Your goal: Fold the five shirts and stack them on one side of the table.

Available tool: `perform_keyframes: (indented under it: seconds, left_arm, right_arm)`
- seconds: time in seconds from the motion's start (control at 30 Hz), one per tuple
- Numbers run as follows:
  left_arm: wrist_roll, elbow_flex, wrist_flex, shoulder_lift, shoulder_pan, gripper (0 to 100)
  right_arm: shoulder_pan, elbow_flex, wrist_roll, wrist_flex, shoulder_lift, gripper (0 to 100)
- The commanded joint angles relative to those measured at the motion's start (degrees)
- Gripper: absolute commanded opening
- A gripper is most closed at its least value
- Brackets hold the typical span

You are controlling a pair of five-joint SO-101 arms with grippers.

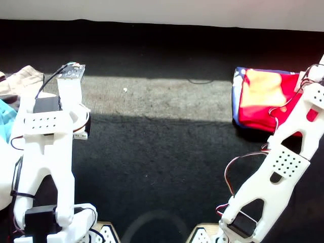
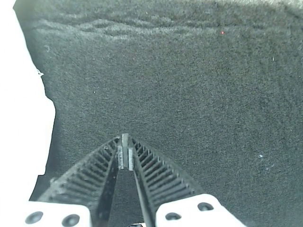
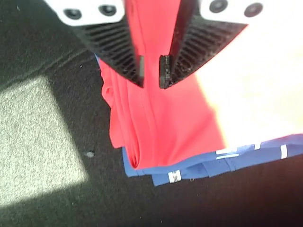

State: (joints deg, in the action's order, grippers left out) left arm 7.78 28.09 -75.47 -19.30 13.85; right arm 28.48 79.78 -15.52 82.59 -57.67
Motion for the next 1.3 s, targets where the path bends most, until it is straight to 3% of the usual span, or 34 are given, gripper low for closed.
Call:
perform_keyframes:
  seconds: [0.0, 0.17, 0.27, 0.37, 0.5, 0.67, 0.8, 0.93, 1.07, 1.27]
  left_arm:
    - [0.35, -1.8, -2.37, -3.12, 0.22, 1]
    - [0.35, -4.35, -9.14, -12.62, 0.22, 1]
    - [0.62, -4.26, -10.73, -20.62, 0.31, 1]
    - [7.03, -4.26, -11.69, -27.56, 0.66, 1]
    - [13.89, -4.18, -11.43, -31.78, 7.87, 1]
    - [14.33, -4.18, -11.96, -30.37, 21.93, 1]
    - [14.51, -4.26, -10.9, -25.8, 32.84, 1]
    - [14.95, -4.53, -2.9, -18.59, 40.13, 1]
    - [20.75, -4.79, 1.76, -11.12, 42.59, 8]
    - [21.19, -4.7, 5.54, -4.79, 40.48, 20]
  right_arm:
    - [1.63, 4.18, -0.79, 4.44, 1.63, 0.5]
    - [0.66, 13.93, -0.79, 18.77, 3.91, 0.6]
    - [0.75, 16.48, -0.79, 18.59, 5.41, 0.6]
    - [0.92, 16.4, -0.79, 18.68, 7.6, 0.6]
    - [1.1, 16.31, -0.79, 18.77, 11.56, 0.6]
    - [1.1, 12.53, -0.79, 18.77, 20.35, 0.6]
    - [0.48, -4.26, -0.79, 18.77, 32.66, 0.6]
    - [-1.19, -32.04, -1.14, 18.59, 49.19, 0.6]
    - [-7.6, -62.64, -1.41, 18.24, 66.51, 0.6]
    - [-18.68, -98.68, -2.64, 11.03, 89.36, 0.6]
